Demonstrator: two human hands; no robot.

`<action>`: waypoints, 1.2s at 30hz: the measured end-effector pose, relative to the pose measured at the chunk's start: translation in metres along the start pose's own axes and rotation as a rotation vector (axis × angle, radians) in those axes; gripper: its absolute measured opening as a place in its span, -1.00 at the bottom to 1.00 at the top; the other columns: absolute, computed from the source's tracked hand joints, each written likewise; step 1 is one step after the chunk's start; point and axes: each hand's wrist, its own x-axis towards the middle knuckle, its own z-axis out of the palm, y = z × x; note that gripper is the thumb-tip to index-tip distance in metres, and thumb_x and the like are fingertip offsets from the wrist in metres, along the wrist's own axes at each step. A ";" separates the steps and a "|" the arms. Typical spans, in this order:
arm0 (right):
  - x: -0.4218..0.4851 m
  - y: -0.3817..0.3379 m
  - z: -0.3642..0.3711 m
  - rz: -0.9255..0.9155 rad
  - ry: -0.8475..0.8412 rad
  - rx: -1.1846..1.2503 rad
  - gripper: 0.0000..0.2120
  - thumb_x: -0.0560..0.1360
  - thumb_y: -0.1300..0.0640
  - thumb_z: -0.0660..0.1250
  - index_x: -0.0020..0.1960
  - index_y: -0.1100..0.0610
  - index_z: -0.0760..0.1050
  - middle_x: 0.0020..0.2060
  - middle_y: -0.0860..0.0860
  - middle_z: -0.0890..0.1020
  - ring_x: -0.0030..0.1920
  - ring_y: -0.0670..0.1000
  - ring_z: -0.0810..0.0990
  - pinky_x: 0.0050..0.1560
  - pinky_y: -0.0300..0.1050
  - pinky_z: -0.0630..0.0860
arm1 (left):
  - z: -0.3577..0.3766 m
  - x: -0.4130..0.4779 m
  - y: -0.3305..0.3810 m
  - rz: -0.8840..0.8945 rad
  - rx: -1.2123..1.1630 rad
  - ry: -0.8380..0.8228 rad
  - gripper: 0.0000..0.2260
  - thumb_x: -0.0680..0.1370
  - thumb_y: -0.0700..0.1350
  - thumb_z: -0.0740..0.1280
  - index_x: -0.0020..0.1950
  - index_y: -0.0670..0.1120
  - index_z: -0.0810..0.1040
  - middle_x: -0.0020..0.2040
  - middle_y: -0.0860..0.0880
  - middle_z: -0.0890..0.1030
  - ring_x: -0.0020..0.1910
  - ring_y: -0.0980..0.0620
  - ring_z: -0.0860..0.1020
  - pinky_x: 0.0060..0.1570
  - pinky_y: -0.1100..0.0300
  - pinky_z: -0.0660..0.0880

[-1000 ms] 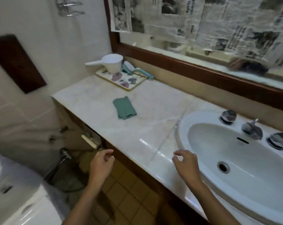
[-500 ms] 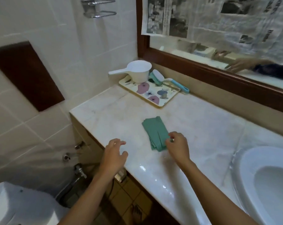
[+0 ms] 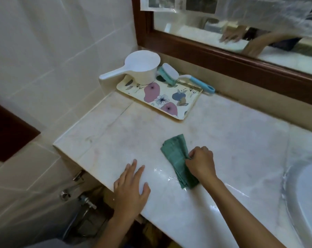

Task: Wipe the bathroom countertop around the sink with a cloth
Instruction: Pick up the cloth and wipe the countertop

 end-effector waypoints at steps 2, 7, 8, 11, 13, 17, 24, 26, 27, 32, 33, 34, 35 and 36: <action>-0.003 -0.004 -0.001 0.000 -0.010 0.076 -0.91 0.36 0.29 0.28 -0.20 0.13 0.43 -0.19 0.03 0.48 -0.13 0.07 0.44 -0.30 -0.14 0.34 | -0.002 0.005 0.004 -0.019 0.003 -0.004 -0.50 0.44 0.12 0.15 0.37 0.09 0.44 0.50 0.07 0.31 0.43 0.01 0.24 0.22 -0.06 0.33; 0.002 -0.031 -0.024 0.060 -0.144 0.166 -0.88 0.36 0.33 0.34 -0.18 0.15 0.45 -0.25 0.07 0.57 -0.30 0.03 0.47 -0.32 -0.08 0.45 | -0.012 0.029 -0.004 0.067 -0.112 0.021 -0.59 0.36 -0.05 0.31 0.21 0.01 0.54 0.34 0.02 0.43 0.24 -0.02 0.36 0.12 0.00 0.44; 0.009 -0.042 -0.033 0.047 -0.176 0.152 -0.87 0.35 0.33 0.36 -0.19 0.14 0.46 -0.24 0.07 0.58 -0.28 0.03 0.50 -0.30 -0.09 0.48 | -0.017 0.040 -0.007 0.095 -0.147 0.036 -0.60 0.37 -0.07 0.32 0.22 0.02 0.52 0.34 0.03 0.43 0.25 -0.01 0.37 0.13 0.03 0.42; 0.039 -0.078 -0.065 -0.070 -0.192 0.092 -0.82 0.33 0.34 0.38 -0.23 0.12 0.45 -0.26 0.04 0.59 -0.25 0.04 0.52 -0.26 -0.10 0.48 | -0.025 0.082 -0.015 0.177 -0.182 0.052 -0.61 0.40 -0.07 0.27 0.24 0.00 0.51 0.37 0.00 0.43 0.29 -0.01 0.37 0.16 0.08 0.38; 0.065 -0.105 -0.082 -0.115 -0.180 0.068 -0.83 0.36 0.35 0.37 -0.22 0.11 0.45 -0.23 0.03 0.60 -0.20 0.01 0.53 -0.24 -0.11 0.48 | -0.026 0.110 -0.017 0.231 -0.176 0.044 -0.60 0.42 -0.04 0.21 0.24 -0.04 0.54 0.38 -0.03 0.44 0.30 -0.04 0.40 0.17 0.05 0.40; 0.131 -0.149 -0.094 -0.188 -0.187 0.050 -0.77 0.36 0.37 0.36 -0.25 0.07 0.42 -0.28 -0.02 0.54 -0.20 -0.01 0.48 -0.25 -0.13 0.41 | -0.020 0.141 -0.016 0.303 -0.205 0.011 -0.62 0.43 -0.06 0.22 0.22 -0.04 0.56 0.37 -0.02 0.46 0.29 -0.04 0.44 0.16 0.06 0.43; 0.214 -0.165 -0.064 -0.171 -0.242 0.080 -0.75 0.35 0.37 0.35 -0.28 0.04 0.43 -0.22 -0.02 0.50 -0.15 0.02 0.43 -0.11 -0.07 0.39 | -0.013 0.149 -0.016 0.357 -0.159 -0.034 -0.65 0.41 -0.08 0.31 0.19 -0.02 0.57 0.36 -0.01 0.47 0.30 -0.01 0.44 0.18 0.09 0.41; 0.225 -0.160 -0.052 -0.180 -0.256 0.043 -0.74 0.33 0.39 0.35 -0.30 0.04 0.41 -0.23 -0.01 0.49 -0.13 0.05 0.43 -0.13 -0.10 0.38 | -0.013 0.150 -0.015 0.357 -0.145 -0.040 -0.65 0.39 -0.09 0.32 0.18 -0.01 0.56 0.35 -0.01 0.47 0.30 -0.01 0.42 0.16 0.08 0.42; 0.228 -0.157 -0.047 -0.183 -0.242 0.001 -0.74 0.33 0.38 0.34 -0.30 0.04 0.40 -0.23 -0.01 0.50 -0.13 0.06 0.44 -0.17 -0.14 0.37 | -0.013 0.150 -0.015 0.357 -0.136 -0.044 -0.65 0.39 -0.08 0.32 0.18 -0.01 0.56 0.35 -0.01 0.47 0.30 -0.01 0.42 0.15 0.08 0.42; 0.224 -0.141 -0.019 -0.176 0.074 -0.417 -0.81 0.42 0.22 0.31 0.02 0.06 0.49 0.03 0.09 0.50 0.11 0.16 0.44 -0.01 0.01 0.44 | -0.014 0.151 -0.013 0.355 -0.123 -0.051 -0.65 0.38 -0.08 0.30 0.15 -0.01 0.57 0.34 -0.01 0.48 0.30 -0.02 0.42 0.14 0.07 0.44; 0.218 -0.136 -0.012 -0.181 0.154 -0.459 -0.72 0.44 0.18 0.30 0.15 0.08 0.47 0.11 0.11 0.48 0.15 0.17 0.40 0.06 0.08 0.44 | -0.014 0.151 -0.012 0.356 -0.123 -0.049 -0.66 0.37 -0.09 0.31 0.15 -0.01 0.57 0.33 -0.01 0.48 0.30 -0.02 0.43 0.14 0.08 0.43; 0.210 -0.133 -0.004 -0.196 0.207 -0.462 -0.66 0.46 0.16 0.28 0.24 0.09 0.44 0.16 0.12 0.46 0.18 0.17 0.38 0.09 0.11 0.42 | -0.013 0.151 -0.012 0.357 -0.123 -0.050 -0.66 0.36 -0.10 0.32 0.14 -0.01 0.57 0.33 -0.01 0.48 0.29 -0.03 0.43 0.13 0.08 0.42; 0.202 -0.130 0.004 -0.226 0.243 -0.448 -0.64 0.48 0.12 0.27 0.27 0.09 0.43 0.19 0.11 0.45 0.19 0.17 0.37 0.11 0.10 0.41 | -0.014 0.151 -0.011 0.357 -0.119 -0.051 -0.66 0.36 -0.11 0.32 0.13 -0.01 0.57 0.32 -0.01 0.48 0.29 -0.03 0.43 0.13 0.08 0.42; 0.195 -0.127 0.011 -0.251 0.256 -0.437 -0.66 0.51 0.08 0.25 0.27 0.10 0.43 0.21 0.10 0.45 0.19 0.15 0.38 0.10 0.09 0.39 | -0.013 0.151 -0.011 0.354 -0.114 -0.043 -0.66 0.35 -0.11 0.33 0.12 -0.01 0.58 0.32 -0.01 0.49 0.28 -0.04 0.44 0.12 0.08 0.43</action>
